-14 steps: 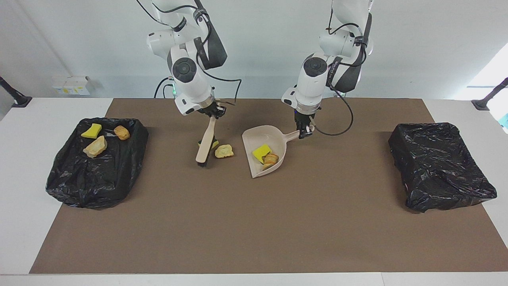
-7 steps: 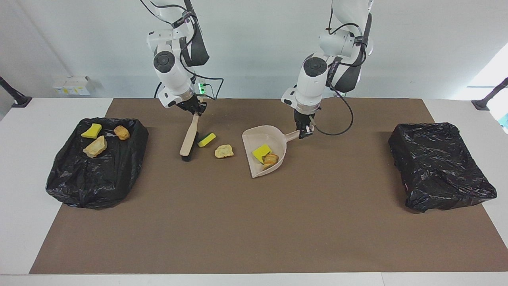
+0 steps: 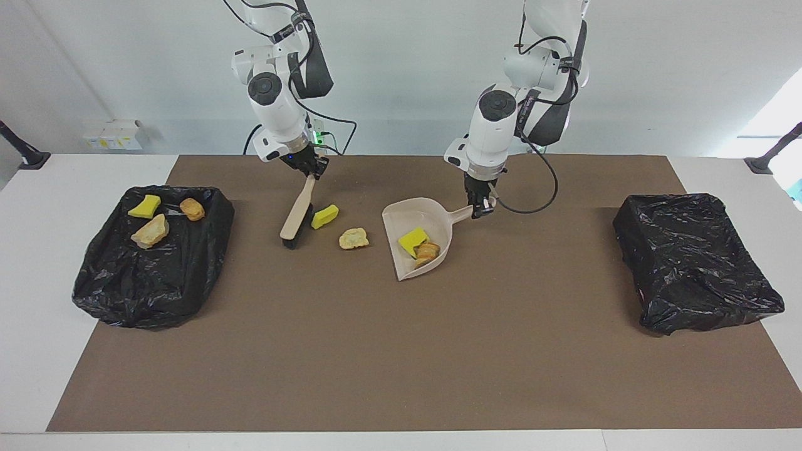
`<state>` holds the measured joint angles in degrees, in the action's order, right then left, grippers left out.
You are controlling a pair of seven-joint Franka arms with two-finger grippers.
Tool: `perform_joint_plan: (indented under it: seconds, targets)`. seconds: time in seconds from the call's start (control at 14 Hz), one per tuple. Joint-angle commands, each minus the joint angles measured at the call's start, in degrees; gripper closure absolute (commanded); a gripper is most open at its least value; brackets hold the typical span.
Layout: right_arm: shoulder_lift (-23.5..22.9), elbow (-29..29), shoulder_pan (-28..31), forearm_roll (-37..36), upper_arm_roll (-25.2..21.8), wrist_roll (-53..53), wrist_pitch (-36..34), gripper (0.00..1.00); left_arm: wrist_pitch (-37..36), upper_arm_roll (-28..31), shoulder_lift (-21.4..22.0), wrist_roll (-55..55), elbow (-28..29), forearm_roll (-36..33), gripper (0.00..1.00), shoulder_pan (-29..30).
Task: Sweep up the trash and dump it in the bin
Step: 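Sweep the remaining crust and sponge with the right gripper into the dustpan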
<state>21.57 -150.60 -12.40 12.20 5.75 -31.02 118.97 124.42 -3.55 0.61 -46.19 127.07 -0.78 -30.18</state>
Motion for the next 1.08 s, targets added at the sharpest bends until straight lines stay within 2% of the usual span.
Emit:
perform_joint_plan:
  seconds: [0.0,0.22,0.36,0.57,0.72,0.86,1.0]
  targets:
    - [-3.46,1.89,-5.43,2.13,0.40,-7.81,4.23,1.00,0.03,0.74,1.59,0.93,1.43,0.25,1.00,-0.84]
    - [-7.23,6.97,-6.85,3.18,0.32,-8.98,4.69,1.00,0.12,0.74,1.58,0.93,1.51,0.25,1.00,-0.84]
    - [-11.35,12.32,-6.94,3.10,0.41,-7.58,4.34,1.00,0.12,0.74,1.58,0.93,1.51,0.34,1.00,-0.84]
    - [-21.71,22.78,-10.97,3.10,0.76,-6.00,4.16,1.00,0.12,0.74,1.58,0.93,1.51,0.25,1.00,-0.84]
    - [-26.73,28.24,-12.56,3.27,1.11,-0.13,3.55,1.00,0.21,0.74,1.58,0.93,1.43,0.34,1.00,-0.84]
    - [-28.68,31.93,-13.17,6.94,2.60,2.96,2.94,1.00,0.21,0.74,1.58,0.93,1.51,0.34,1.00,-0.84]
    - [-29.39,34.58,-13.44,8.97,3.13,12.94,-2.23,1.00,0.21,0.74,1.58,1.02,1.51,0.25,1.00,-0.76]
